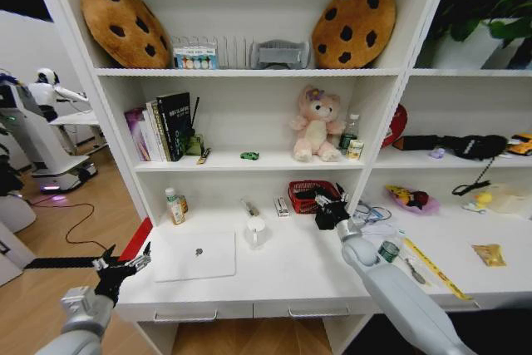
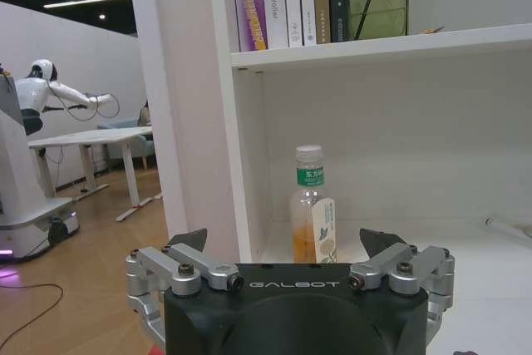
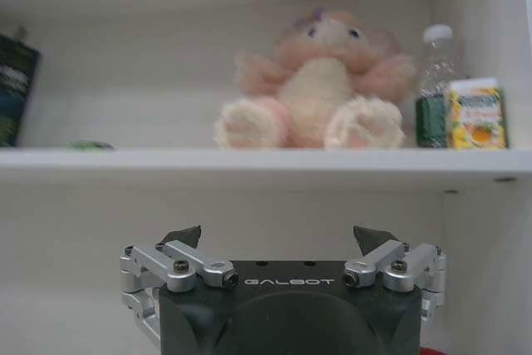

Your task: Organize the objects on the table.

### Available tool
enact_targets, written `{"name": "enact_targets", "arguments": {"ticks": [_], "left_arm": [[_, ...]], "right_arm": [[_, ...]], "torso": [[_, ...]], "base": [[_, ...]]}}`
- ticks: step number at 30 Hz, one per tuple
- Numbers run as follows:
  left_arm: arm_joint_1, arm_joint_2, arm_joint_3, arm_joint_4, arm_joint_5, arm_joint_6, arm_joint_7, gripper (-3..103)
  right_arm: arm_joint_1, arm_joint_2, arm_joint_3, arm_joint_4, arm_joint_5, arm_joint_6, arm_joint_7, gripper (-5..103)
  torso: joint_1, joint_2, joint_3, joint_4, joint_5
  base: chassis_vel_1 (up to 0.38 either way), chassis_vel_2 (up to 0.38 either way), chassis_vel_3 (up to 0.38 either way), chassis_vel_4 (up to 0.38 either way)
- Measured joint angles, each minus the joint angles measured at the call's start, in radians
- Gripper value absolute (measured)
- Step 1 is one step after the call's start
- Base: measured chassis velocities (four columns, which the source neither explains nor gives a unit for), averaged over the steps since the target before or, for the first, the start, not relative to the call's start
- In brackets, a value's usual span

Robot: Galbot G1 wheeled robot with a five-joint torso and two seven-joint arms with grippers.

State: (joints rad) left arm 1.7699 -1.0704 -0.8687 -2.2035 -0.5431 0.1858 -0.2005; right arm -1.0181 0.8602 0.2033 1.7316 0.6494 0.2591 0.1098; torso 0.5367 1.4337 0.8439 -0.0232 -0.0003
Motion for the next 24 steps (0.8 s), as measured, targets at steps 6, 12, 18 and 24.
{"name": "enact_targets", "arguments": {"ticks": [6, 12, 18, 24], "left_arm": [[0.0, 0.0, 0.0, 0.0, 0.0, 0.0, 0.0, 100], [0.0, 0.0, 0.0, 0.0, 0.0, 0.0, 0.0, 100], [0.0, 0.0, 0.0, 0.0, 0.0, 0.0, 0.0, 100], [0.0, 0.0, 0.0, 0.0, 0.0, 0.0, 0.0, 100]], "right_arm": [[-0.378, -0.026, 0.27, 0.225, 0.029, 0.031, -0.043, 100], [-0.715, 0.035, 0.496, 0.379, 0.031, 0.021, -0.067, 100], [-0.808, 0.08, 0.545, 0.449, 0.023, 0.007, -0.075, 100], [-0.812, 0.116, 0.516, 0.448, -0.017, 0.02, -0.07, 100]], "torso": [[0.0, 0.0, 0.0, -0.0008, 0.0005], [0.0, 0.0, 0.0, -0.0002, 0.0005], [0.0, 0.0, 0.0, -0.0001, 0.0001], [0.0, 0.0, 0.0, 0.0002, 0.0002]], "base": [[0.0, 0.0, 0.0, 0.0], [0.0, 0.0, 0.0, 0.0], [0.0, 0.0, 0.0, 0.0], [-0.034, -0.032, 0.046, 0.045]]}}
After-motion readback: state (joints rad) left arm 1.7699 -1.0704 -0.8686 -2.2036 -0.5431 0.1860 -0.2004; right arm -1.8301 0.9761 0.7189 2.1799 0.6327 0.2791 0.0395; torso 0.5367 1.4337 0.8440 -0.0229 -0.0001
